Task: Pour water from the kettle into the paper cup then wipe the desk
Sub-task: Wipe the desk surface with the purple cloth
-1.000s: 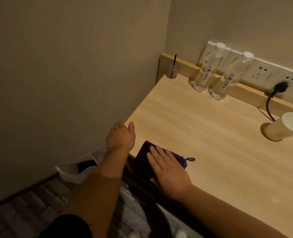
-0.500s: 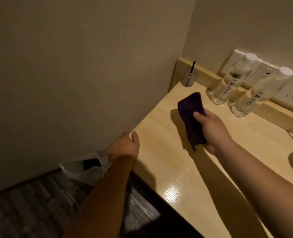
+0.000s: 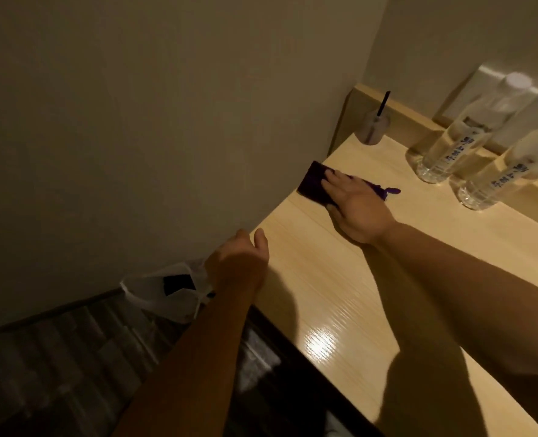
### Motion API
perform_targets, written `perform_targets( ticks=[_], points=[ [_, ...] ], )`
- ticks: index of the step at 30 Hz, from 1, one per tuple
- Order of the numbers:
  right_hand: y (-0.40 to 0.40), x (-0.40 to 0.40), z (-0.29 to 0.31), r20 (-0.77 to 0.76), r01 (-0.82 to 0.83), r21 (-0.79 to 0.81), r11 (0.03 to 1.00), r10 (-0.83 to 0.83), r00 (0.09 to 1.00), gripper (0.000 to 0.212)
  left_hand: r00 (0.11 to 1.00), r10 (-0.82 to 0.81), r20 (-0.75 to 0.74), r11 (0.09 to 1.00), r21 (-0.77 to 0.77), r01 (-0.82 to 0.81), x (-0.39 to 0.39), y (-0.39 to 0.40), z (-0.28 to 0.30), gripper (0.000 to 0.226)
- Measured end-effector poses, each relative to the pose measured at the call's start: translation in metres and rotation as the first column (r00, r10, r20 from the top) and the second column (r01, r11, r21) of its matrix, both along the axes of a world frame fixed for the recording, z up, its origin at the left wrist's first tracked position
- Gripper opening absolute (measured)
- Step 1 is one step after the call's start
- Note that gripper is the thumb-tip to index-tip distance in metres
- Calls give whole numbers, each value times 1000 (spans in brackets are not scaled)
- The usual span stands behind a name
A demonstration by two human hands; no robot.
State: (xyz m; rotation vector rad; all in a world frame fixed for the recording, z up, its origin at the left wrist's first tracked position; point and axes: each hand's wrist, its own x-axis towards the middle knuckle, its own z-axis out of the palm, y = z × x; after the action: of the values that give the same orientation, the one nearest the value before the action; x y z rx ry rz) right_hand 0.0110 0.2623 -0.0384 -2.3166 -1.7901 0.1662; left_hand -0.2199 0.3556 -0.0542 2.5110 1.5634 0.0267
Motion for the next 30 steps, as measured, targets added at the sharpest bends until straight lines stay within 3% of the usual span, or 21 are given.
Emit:
perform_targets(
  ticks=[4, 7, 11, 13, 14, 15, 16, 17, 18, 19, 20, 21, 23, 25, 26, 28, 29, 30],
  points=[
    [-62, -73, 2, -115, -134, -26, 991, 130, 985, 52, 999, 32, -4, 995, -91, -32, 2, 7, -9, 60],
    [-116, -135, 3, -172, -183, 14, 983, 183, 968, 51, 996, -19, 88, 1000, -15, 20, -4, 7, -12, 61],
    [-167, -209, 11, -224, -130, -12, 991, 124, 967, 49, 993, -24, 118, 999, -28, 28, -3, 6, -9, 61],
    [-182, -232, 20, -412, -13, 9, 1000, 16, 911, 48, 995, -26, 100, 999, -34, 29, -1, 6, -7, 62],
    [-187, -239, 27, -559, 79, 17, 997, -56, 827, 47, 995, -24, 99, 999, -33, 27, -1, 6, -7, 63],
    [-191, -242, 35, -717, 203, 2, 979, -140, 683, 44, 995, -22, 101, 999, -34, 25, -2, 6, -7, 63],
    [-192, -242, 43, -864, 329, -59, 942, -213, 456, 41, 995, -21, 102, 999, -37, 25, -2, 7, -7, 62],
    [-192, -237, 53, -962, 417, -138, 898, -223, 161, 37, 995, -20, 100, 999, -47, 25, -2, 7, -6, 62],
    [-193, -228, 60, -978, 477, -209, 854, -174, -117, 33, 995, -19, 99, 998, -59, 25, -2, 7, -6, 62],
    [-194, -217, 64, -943, 530, -259, 807, -93, -320, 29, 995, -18, 99, 997, -68, 25, -2, 7, -5, 63],
    [-194, -202, 68, -907, 578, -288, 764, -24, -420, 29, 995, -14, 103, 997, -74, 22, -2, 7, -5, 62],
    [-193, -183, 72, -896, 618, -302, 726, 4, -443, 32, 994, -8, 108, 997, -73, 16, -2, 7, -6, 62],
    [-182, -137, 81, -949, 698, -259, 668, -41, -312, 40, 993, -5, 116, 998, -54, 11, -3, 6, -8, 62],
    [-163, -84, 87, -989, 741, -106, 663, -146, -11, 34, 993, -15, 120, 999, -26, 18, -5, 6, -12, 62],
    [-151, -56, 89, -958, 734, -3, 680, -213, 193, 29, 992, -21, 122, 1000, -19, 24, -5, 6, -13, 63],
    [-126, -3, 82, -667, 601, 178, 779, -353, 656, 36, 994, -19, 107, 999, -37, 23, -5, 8, -16, 64],
    [-113, 21, 74, -437, 491, 211, 846, -367, 821, 44, 997, -6, 79, 999, -49, 10, -3, 10, -16, 65],
    [-101, 43, 62, -226, 387, 192, 902, -343, 912, 51, 999, 13, 41, 998, -56, -10, -2, 11, -16, 66]
  ],
)
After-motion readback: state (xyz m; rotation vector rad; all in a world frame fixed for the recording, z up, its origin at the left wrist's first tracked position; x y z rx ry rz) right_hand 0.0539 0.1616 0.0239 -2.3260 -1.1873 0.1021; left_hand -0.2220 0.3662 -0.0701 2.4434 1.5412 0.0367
